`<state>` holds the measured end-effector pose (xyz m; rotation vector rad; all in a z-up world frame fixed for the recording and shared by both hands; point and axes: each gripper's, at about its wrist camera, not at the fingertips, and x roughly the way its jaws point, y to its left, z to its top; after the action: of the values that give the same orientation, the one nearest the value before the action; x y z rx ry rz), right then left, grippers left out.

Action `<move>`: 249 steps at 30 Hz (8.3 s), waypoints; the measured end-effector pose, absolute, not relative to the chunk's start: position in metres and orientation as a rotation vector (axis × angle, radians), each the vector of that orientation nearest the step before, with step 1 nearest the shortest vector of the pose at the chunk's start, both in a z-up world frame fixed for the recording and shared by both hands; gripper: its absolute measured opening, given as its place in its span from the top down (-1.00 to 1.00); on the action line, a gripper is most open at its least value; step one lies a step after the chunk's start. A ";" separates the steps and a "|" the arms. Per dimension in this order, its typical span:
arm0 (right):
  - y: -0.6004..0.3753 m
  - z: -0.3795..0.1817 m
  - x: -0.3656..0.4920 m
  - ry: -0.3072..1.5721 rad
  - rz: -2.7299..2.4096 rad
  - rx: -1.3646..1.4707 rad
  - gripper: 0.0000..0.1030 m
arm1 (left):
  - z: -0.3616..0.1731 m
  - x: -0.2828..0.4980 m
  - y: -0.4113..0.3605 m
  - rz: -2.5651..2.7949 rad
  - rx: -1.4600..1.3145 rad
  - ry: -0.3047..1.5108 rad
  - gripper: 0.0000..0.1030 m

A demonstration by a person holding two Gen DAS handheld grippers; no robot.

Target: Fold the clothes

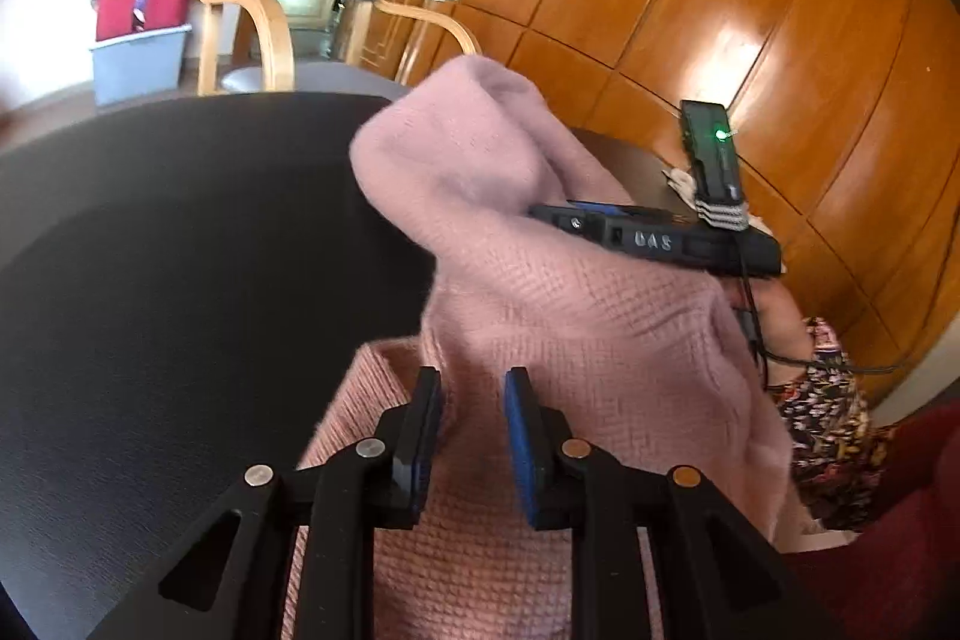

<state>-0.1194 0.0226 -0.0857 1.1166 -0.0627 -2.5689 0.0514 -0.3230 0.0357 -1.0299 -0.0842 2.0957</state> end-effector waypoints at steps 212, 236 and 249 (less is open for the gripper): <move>-0.136 -0.041 -0.084 -0.357 -2.125 0.982 0.97 | 0.046 -0.050 -0.338 2.563 -1.117 0.460 0.43; -0.037 -0.036 0.027 0.055 -2.512 1.068 0.80 | 0.075 -0.005 -0.361 2.613 -0.999 0.220 0.46; -0.196 -0.035 -0.003 0.035 -2.113 0.941 0.80 | 0.109 0.032 -0.433 2.718 -0.829 -0.232 0.46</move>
<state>-0.0030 -0.1964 -0.0346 0.9412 0.0348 -2.1132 0.0319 -0.4327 0.1094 -0.8293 -0.2322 2.7180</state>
